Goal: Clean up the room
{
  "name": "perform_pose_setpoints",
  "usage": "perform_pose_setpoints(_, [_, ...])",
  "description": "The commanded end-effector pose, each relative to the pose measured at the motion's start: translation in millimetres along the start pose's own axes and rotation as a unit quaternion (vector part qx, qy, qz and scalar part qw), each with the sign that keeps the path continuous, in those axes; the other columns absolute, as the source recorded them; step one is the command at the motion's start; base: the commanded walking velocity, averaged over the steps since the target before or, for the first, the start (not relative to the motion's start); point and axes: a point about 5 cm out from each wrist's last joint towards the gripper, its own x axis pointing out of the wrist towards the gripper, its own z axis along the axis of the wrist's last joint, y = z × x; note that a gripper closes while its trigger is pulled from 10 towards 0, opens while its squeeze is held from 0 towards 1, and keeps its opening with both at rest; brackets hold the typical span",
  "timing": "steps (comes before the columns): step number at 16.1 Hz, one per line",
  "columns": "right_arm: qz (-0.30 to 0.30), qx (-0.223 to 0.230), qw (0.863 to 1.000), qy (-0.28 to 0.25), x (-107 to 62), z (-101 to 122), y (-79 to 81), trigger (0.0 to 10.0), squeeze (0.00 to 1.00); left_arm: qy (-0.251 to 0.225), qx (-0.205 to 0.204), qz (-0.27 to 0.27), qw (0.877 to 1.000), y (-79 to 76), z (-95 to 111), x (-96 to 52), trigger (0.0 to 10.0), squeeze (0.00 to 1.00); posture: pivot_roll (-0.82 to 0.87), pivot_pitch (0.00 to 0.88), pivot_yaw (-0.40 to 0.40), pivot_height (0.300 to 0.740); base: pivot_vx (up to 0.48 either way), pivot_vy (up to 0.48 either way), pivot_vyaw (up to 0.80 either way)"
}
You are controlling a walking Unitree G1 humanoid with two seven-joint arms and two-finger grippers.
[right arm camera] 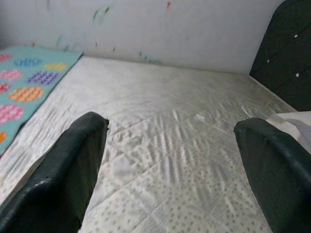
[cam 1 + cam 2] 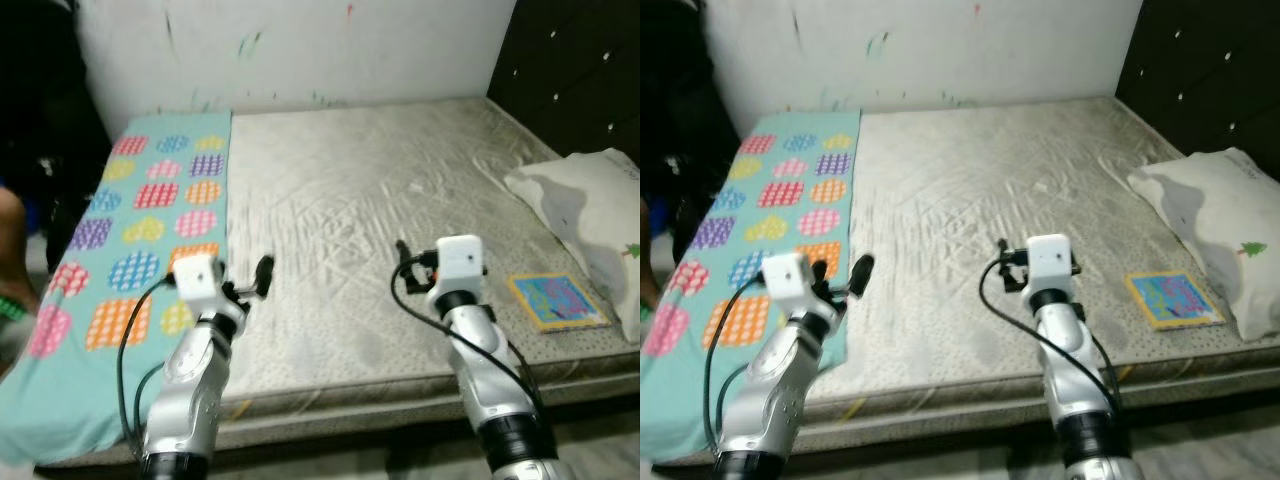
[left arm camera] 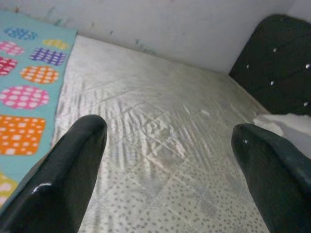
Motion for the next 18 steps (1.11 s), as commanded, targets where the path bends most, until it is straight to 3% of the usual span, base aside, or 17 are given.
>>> perform_pose_setpoints(1, [0.006,0.004,1.0,-0.013,3.0,7.1,5.7,10.0,0.0,-0.012,0.001,0.0,1.0,2.4,5.7,-0.6,10.0,0.0,-0.1,0.0,0.028,0.74,0.0,0.0,0.0])
perform_pose_setpoints(13, [0.003,0.005,1.0,-0.008,1.8,4.7,5.2,10.0,0.0,-0.009,0.002,0.003,1.0,4.3,5.7,-0.9,10.0,0.0,-0.1,0.0,0.027,0.74,0.289,0.0,0.0])
perform_pose_setpoints(18, [-0.007,0.001,1.0,-0.012,4.4,7.4,-2.1,10.0,0.0,-0.011,-0.004,0.017,1.0,6.4,6.6,-0.8,10.0,0.0,-0.1,0.0,0.028,0.74,0.0,0.0,0.0])
